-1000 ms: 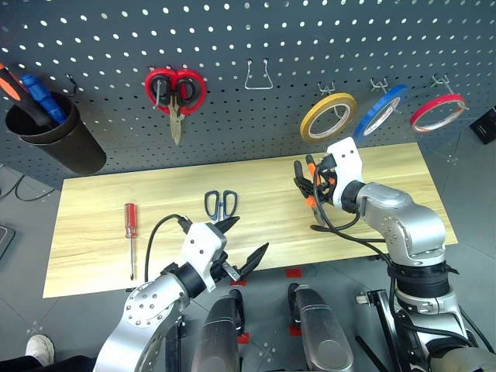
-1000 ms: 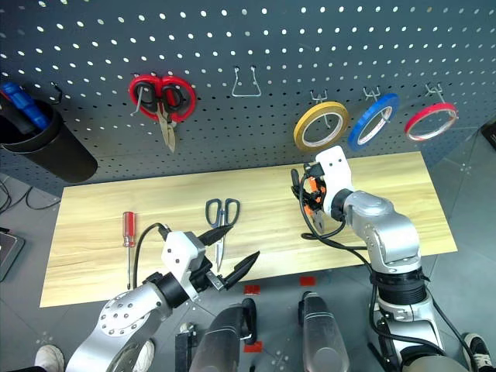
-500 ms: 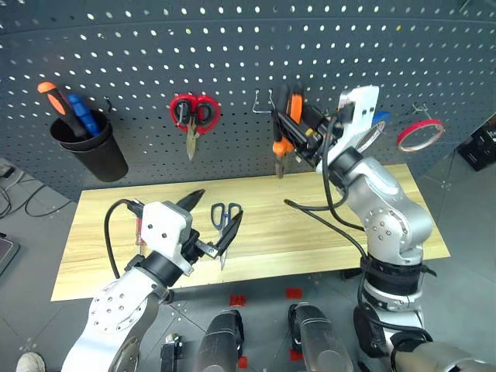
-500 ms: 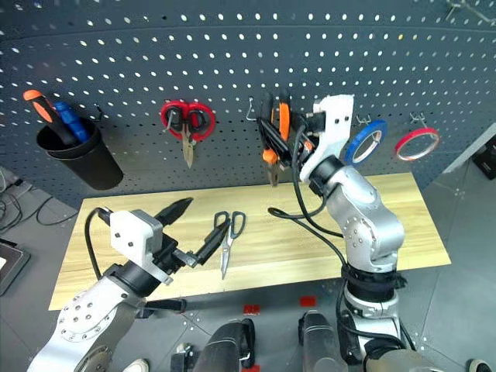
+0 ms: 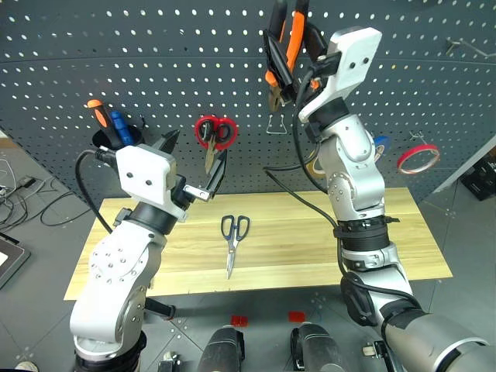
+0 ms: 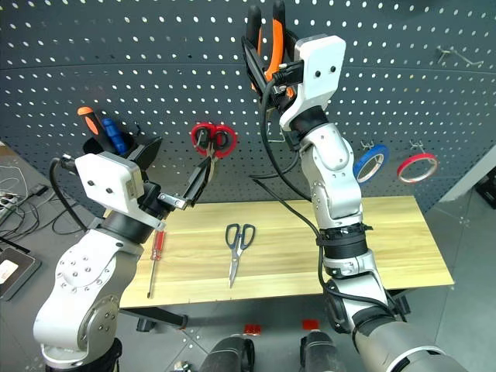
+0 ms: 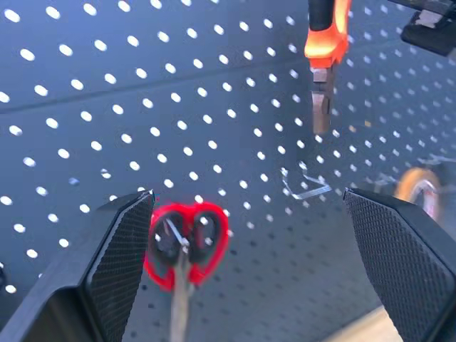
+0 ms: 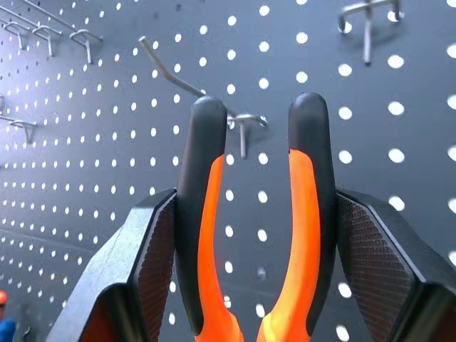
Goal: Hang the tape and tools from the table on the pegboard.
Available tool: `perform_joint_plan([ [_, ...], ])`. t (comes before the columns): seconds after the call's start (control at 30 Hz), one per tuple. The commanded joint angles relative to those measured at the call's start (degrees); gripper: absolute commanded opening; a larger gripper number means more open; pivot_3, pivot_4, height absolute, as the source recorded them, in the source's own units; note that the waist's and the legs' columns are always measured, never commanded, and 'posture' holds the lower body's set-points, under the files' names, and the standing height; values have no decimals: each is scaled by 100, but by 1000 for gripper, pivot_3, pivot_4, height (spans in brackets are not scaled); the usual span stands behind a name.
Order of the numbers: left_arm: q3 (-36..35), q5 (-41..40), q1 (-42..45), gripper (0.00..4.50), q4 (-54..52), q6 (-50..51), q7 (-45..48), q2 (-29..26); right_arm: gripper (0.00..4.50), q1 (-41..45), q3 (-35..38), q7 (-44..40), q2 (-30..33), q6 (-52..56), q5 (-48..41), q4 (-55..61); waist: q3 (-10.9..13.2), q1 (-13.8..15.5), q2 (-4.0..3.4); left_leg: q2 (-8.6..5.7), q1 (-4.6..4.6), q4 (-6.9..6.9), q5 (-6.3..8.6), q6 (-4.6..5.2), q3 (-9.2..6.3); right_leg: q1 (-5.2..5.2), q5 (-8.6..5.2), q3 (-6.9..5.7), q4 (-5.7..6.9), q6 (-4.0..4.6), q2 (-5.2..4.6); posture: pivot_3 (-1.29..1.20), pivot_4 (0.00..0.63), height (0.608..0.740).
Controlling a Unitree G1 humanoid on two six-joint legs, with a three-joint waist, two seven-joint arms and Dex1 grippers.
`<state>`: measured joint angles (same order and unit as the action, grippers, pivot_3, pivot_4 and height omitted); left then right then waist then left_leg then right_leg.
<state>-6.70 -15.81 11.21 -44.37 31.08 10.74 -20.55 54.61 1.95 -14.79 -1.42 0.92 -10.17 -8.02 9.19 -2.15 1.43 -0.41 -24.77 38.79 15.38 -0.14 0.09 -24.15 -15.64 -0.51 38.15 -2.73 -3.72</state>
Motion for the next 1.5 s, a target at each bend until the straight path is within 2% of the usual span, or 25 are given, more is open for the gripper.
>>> perform_joint_plan([
  [0.03, 152, 193, 335, 4500, 305, -311, -10, 69, 3008, 295, 6, 90, -61, -808, 136, -470, -39, 28, -2, -1, 0, 1, 0, 0, 1, 0, 0, 1, 0, 0, 0, -12, 68, 740],
  [0.17, 237, 288, 545, 4500, 710, -514, 8, 142, 3008, 384, -2, 262, -97, -1360, 337, -1078, -49, 29, -2, -1, 3, 1, 0, 0, 1, 1, 0, 3, 3, 0, 0, -7, 80, 740],
  [0.4, 453, 449, 982, 4500, 1216, -703, -61, 402, 3008, 341, -118, 689, -60, -2262, 866, -1966, -45, 27, -6, -1, 4, 4, -1, 0, 1, 1, 0, 5, 7, 1, 0, 4, 134, 740],
  [0.63, 431, 374, 960, 4500, 1134, -533, 75, 362, 3008, 325, -131, 824, -36, -2360, 976, -2402, -17, 31, -24, 2, 6, 4, -1, 0, -2, 2, 0, 4, 9, 1, 0, 14, 192, 740],
  [1.13, 354, 298, 738, 4500, 729, -88, 65, 318, 3008, 133, -222, 777, -107, -2166, 1013, -3093, 161, 42, -39, 0, 19, 12, 1, 4, -4, 6, -2, 6, 62, 5, -4, 49, 245, 740],
  [1.2, 358, 302, 694, 4500, 682, -46, 54, 336, 3725, 110, -202, 754, -83, -2127, 1000, -3106, 179, 42, -41, 1, 22, 11, 1, 5, -4, 8, -3, 5, 62, 6, -4, 47, 251, 740],
  [1.3, 368, 313, 689, 4500, 659, -7, 34, 363, 4479, 93, -165, 750, -62, -2042, 981, -3093, 231, 42, -39, 1, 23, 12, 1, 5, -4, 8, -3, 5, 63, 7, -5, 46, 256, 740],
  [1.5, 349, 317, 736, 4500, 731, -25, 21, 371, 4479, 31, -151, 708, 13, -1938, 969, -2983, 305, 44, -38, 1, 24, 15, 1, 5, -4, 8, -3, 4, 69, 7, -12, 38, 261, 740],
])
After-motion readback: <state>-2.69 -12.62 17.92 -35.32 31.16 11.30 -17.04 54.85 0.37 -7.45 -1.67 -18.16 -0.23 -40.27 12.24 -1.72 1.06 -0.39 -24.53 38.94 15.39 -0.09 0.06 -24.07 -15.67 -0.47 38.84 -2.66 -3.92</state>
